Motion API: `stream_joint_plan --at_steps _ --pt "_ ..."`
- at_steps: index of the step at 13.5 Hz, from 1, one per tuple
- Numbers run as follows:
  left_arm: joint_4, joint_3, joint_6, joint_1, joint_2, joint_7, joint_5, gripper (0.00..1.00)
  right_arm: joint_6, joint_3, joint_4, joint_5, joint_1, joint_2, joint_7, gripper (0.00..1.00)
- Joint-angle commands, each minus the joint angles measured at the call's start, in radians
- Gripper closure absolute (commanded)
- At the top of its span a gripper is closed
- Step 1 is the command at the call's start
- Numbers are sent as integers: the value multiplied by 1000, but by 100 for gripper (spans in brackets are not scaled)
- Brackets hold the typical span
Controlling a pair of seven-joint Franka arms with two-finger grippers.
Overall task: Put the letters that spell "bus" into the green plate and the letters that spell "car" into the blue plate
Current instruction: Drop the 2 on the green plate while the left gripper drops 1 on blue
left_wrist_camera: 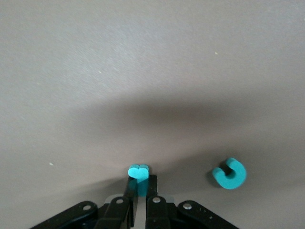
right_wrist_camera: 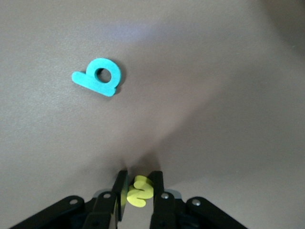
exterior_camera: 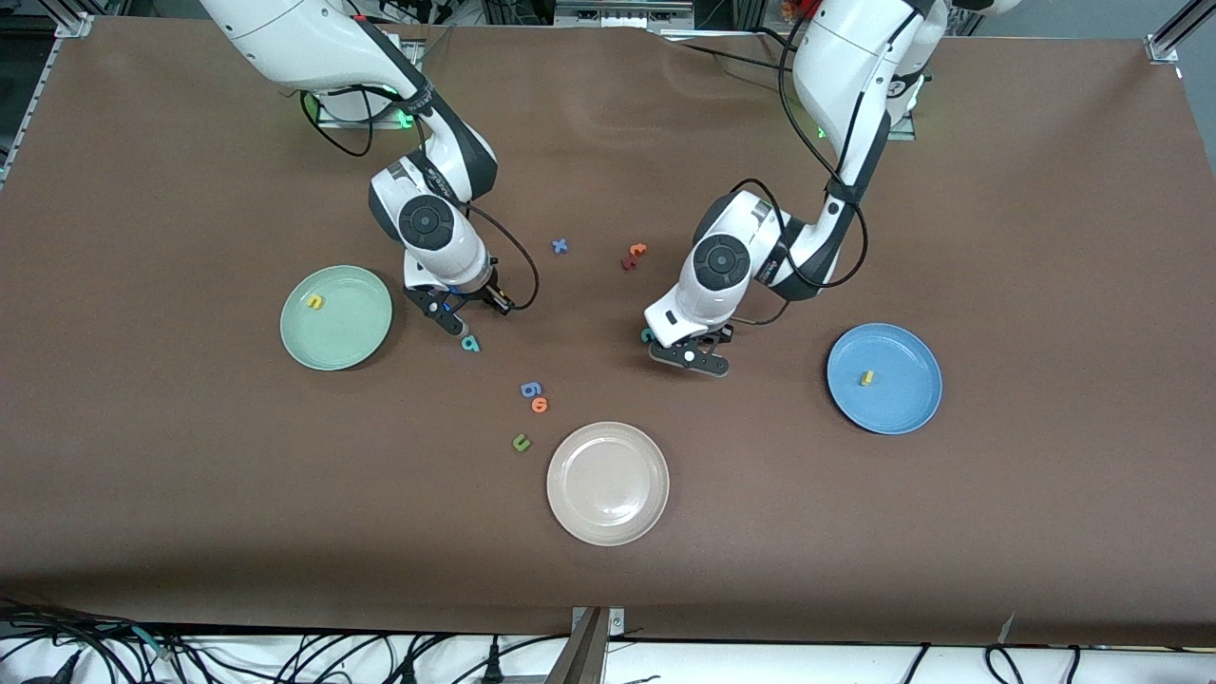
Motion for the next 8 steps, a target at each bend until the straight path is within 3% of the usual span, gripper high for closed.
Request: stream_joint_plan --at_steps 1,3,5,8 --pt "-13 2 -39 75 -48 127 16 100 -220 -18 91 -7 -5 -54 -41 98" --pt "-13 12 -116 115 -93 209 16 100 -409 -46 177 2 -19 -74 -130 98" --pt "-13 20 -208 186 -139 331 18 100 -495 -81 197 29 -56 -111 -278 98" --pt "-14 18 -306 328 -196 541 56 100 -555 -215 191 85 -73 -139 -588 98"
